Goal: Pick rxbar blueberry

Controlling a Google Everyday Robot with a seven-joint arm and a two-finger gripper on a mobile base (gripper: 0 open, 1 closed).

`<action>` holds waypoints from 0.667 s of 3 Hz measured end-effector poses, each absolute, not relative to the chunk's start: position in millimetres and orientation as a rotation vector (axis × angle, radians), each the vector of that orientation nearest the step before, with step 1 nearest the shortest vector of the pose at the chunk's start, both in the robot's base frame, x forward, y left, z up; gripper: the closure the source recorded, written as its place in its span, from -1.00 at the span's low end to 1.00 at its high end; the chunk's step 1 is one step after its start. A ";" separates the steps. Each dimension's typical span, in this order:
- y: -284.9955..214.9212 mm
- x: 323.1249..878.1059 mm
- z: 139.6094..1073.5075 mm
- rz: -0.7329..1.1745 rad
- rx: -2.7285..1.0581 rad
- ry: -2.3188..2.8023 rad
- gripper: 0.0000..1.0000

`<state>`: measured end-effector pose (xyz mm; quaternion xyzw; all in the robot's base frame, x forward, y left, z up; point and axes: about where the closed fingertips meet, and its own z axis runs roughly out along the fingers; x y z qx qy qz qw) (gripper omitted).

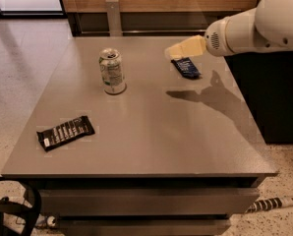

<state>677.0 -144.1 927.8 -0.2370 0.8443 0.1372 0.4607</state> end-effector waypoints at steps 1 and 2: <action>-116.5 696.1 899.3 0.416 -0.563 2.056 -1.00; -95.4 709.9 866.5 0.481 -0.512 2.051 -1.00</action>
Offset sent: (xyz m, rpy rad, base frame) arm 0.0438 0.0635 -0.0877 0.1987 0.0287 0.0002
